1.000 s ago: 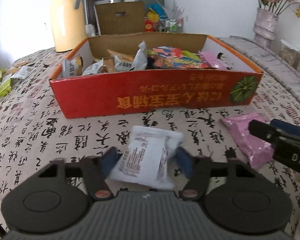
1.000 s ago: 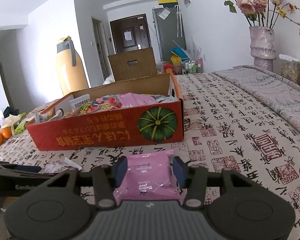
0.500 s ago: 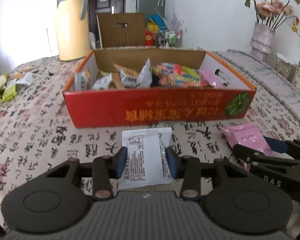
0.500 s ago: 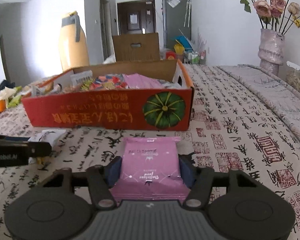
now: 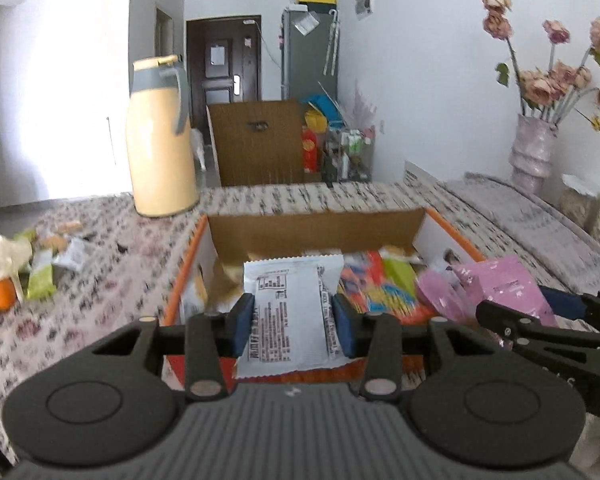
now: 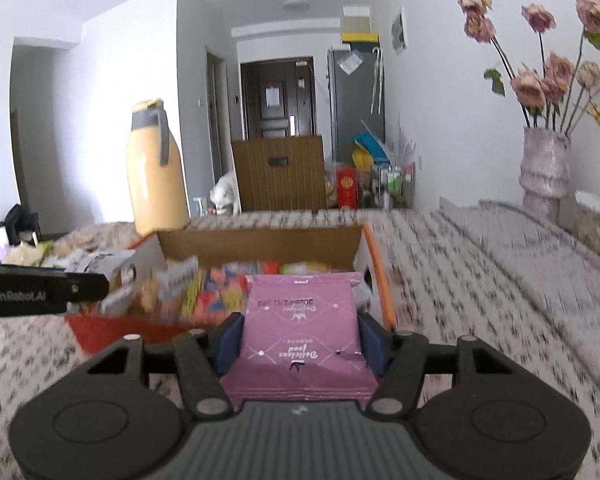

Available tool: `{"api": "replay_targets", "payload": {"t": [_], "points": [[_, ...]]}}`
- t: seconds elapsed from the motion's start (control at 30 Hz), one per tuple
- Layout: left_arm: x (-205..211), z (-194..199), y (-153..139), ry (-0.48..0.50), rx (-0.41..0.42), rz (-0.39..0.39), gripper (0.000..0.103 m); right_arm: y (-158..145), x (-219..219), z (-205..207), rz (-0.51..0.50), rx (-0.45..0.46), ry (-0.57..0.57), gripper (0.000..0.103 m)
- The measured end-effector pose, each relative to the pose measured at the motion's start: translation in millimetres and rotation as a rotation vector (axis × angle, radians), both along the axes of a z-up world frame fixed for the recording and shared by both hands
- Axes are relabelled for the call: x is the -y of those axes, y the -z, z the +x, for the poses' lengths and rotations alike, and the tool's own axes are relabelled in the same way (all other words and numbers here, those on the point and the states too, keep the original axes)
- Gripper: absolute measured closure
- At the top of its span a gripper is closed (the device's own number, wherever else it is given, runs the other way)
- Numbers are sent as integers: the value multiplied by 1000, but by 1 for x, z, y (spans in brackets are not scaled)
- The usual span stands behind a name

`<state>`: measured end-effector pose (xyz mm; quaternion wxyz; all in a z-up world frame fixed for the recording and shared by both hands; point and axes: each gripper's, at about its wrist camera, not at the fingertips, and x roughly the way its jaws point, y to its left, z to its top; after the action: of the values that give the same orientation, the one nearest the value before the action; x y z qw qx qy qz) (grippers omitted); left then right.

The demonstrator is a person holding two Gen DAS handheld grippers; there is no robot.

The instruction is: Organize snacks

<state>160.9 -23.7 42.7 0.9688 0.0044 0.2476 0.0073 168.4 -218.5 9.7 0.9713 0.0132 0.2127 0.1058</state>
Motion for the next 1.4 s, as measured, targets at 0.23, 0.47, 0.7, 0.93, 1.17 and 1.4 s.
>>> {"api": "replay_targets", "payload": {"t": [0.23, 0.47, 0.7, 0.93, 1.17, 1.4], "points": [[-9, 46, -10, -45, 3, -13, 60, -12, -13, 52, 3, 1, 3, 42], [-18, 74, 4, -102, -6, -19, 16, 6, -20, 93, 7, -70, 33, 41], [-30, 63, 8, -115, 18, -30, 0, 13, -10, 83, 38, -45, 75, 0], [-27, 27, 4, -77, 45, -26, 0, 5, -4, 55, 35, -39, 62, 0], [-27, -32, 4, -36, 79, -30, 0, -1, 1, -5, 21, -13, 39, 0], [-32, -78, 23, 4, 47, -53, 0, 12, 8, -60, 37, -49, 10, 0]]}}
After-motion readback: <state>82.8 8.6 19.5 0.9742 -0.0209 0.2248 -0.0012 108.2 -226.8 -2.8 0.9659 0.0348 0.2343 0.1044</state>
